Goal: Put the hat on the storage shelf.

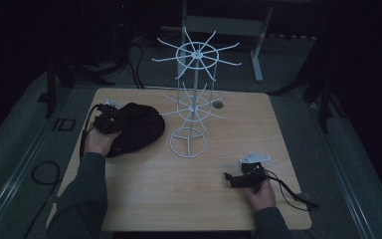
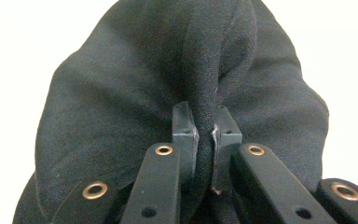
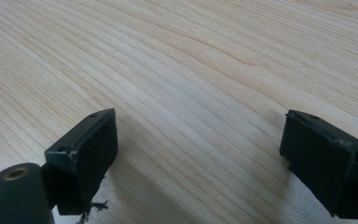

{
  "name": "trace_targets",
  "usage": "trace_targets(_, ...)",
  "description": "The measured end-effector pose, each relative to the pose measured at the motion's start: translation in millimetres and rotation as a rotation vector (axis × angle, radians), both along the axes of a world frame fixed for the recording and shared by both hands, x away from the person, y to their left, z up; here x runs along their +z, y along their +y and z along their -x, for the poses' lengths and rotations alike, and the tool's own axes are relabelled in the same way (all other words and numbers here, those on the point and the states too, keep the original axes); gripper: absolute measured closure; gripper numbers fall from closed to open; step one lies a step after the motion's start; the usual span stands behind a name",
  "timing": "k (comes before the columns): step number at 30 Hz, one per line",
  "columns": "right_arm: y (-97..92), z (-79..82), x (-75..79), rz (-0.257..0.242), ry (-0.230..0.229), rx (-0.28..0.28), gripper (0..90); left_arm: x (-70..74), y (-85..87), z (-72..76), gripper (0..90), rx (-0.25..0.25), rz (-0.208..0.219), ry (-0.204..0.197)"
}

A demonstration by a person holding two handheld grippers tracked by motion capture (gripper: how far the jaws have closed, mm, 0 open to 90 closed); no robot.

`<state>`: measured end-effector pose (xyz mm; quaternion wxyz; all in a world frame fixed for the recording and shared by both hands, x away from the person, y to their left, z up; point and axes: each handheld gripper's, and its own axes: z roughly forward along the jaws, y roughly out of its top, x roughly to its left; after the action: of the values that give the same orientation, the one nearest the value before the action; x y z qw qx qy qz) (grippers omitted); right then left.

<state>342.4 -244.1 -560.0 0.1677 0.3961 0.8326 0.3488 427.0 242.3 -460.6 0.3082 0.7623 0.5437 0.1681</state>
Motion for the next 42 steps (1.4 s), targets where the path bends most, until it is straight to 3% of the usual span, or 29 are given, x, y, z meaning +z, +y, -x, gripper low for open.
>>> trace_targets(12, 0.0, 0.0, 0.0, 0.000, 0.000, 0.000, 10.9, 16.1, 20.4, 6.6, 84.4, 0.024, 0.156, -0.051)
trace_targets(25, 0.0, 0.0, 0.0, 0.000, 0.000, 0.000, 10.9, 26.3, 31.7, 13.5, 84.3, 0.020, 0.238, -0.087)
trace_targets(33, 0.0, 0.0, 0.0, 0.000, 0.000, 0.000, 10.9, 36.6, 36.0, 18.7, 84.3, 0.018, 0.254, -0.108)
trace_targets(42, 0.0, 0.0, 0.0, 0.000, -0.001, 0.000, 10.9, 46.6, 43.3, 25.6, 84.2, 0.023, 0.310, -0.140)
